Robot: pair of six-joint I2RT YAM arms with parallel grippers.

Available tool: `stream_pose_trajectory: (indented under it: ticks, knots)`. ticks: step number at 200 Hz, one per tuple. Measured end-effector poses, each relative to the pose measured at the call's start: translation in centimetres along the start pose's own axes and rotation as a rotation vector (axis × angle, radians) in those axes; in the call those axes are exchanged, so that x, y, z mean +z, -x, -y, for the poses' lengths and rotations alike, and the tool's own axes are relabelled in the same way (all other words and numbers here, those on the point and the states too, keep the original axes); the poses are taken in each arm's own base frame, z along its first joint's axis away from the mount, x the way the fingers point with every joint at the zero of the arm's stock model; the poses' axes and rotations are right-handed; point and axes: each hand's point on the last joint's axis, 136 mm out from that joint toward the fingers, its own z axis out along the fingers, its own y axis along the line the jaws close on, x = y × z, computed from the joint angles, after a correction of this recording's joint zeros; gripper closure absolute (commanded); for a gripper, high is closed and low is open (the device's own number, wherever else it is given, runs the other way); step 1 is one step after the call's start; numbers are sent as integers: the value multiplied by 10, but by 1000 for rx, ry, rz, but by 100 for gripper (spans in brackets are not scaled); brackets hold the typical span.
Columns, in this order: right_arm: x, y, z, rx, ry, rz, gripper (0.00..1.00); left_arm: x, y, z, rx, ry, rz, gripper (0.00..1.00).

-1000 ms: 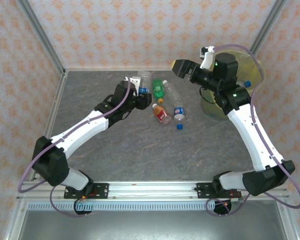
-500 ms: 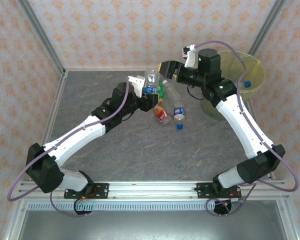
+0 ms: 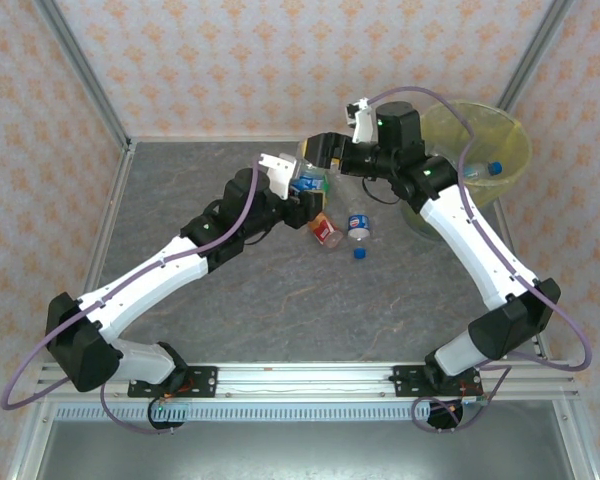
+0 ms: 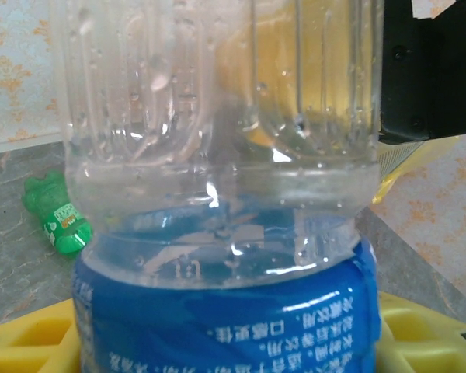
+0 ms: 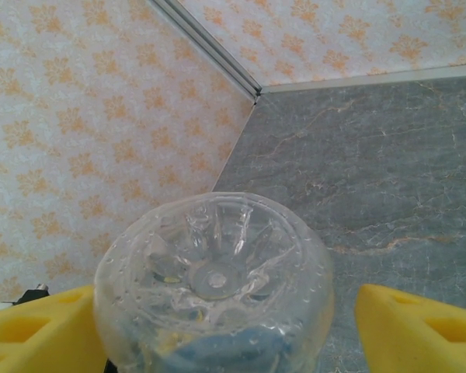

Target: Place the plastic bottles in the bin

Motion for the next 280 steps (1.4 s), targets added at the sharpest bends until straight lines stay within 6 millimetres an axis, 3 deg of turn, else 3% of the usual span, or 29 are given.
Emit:
stream_pose_trajectory:
  ticks: [46,69,90,108,130,150,176,203,225,280]
  knots:
    - [1,-3,-3,3,22,-18,18,-1,1,17,21,-36,1,48]
    - [1,-5,-5,7,37,-28,22,-2,1,22,32,-50,-2,48]
    - [1,-5,-6,11,41,-32,32,-2,-2,22,37,-50,-11,47]
    - [1,-6,-6,9,40,-32,33,-2,-3,22,40,-48,-17,45]
    - [1,-5,-5,10,35,-27,33,-2,-3,22,40,-48,-17,33]
    - [-1,-2,-4,15,19,-11,35,-2,-1,21,42,-39,-13,4]
    - [-6,5,1,20,-14,22,35,-2,0,17,43,-15,-9,1]
    - [-16,20,21,43,-75,75,36,-5,4,12,43,15,7,1]
    - [-35,41,49,81,-149,147,36,-13,12,10,42,32,36,1]
    - [-118,104,118,162,-364,389,36,-32,14,-5,24,65,80,1]
